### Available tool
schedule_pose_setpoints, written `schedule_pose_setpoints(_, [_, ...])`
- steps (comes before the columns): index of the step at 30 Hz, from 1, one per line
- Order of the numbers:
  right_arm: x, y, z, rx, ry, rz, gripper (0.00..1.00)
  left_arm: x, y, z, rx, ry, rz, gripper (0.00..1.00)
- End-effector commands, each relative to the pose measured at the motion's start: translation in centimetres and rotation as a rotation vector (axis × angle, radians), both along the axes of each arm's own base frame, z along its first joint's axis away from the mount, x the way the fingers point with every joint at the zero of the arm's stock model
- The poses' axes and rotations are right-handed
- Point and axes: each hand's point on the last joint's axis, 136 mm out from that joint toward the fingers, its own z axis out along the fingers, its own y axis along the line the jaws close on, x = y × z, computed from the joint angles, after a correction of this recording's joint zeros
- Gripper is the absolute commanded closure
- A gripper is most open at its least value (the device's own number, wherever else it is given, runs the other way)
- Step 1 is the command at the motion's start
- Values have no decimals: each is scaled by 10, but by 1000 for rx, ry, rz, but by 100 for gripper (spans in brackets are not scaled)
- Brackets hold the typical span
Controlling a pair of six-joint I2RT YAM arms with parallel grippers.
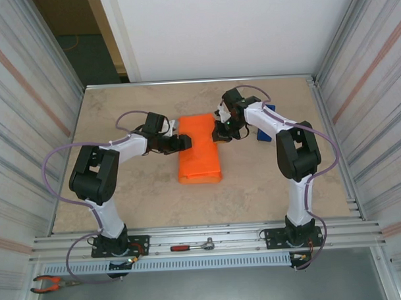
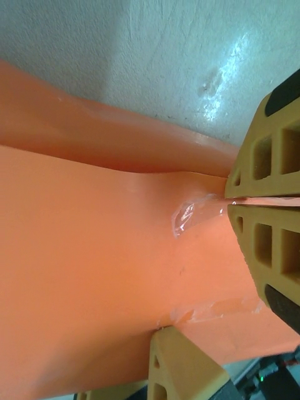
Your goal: Wrap the gift box in paper
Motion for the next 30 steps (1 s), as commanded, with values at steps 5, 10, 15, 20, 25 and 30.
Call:
schedule_pose_setpoints(5, [-9, -4, -19, -147, 3, 47, 85, -35, 18, -57, 162, 151, -5, 31])
schedule_pose_setpoints(10, [-10, -3, -23, -181, -3, 48, 80, -35, 17, -56, 162, 149, -8, 31])
schedule_pose_setpoints(15, [-11, -2, -26, -198, -6, 48, 81, -36, 17, -58, 164, 152, -10, 31])
schedule_pose_setpoints(20, [-15, 0, -29, -206, -2, 57, 82, -36, 17, -58, 165, 152, -10, 31])
schedule_pose_setpoints(25, [-18, 2, -27, -194, 1, 57, 81, -36, 17, -58, 165, 153, -9, 31])
schedule_pose_setpoints(30, [-18, 2, -22, -169, 1, 38, 79, -37, 17, -58, 168, 153, -10, 31])
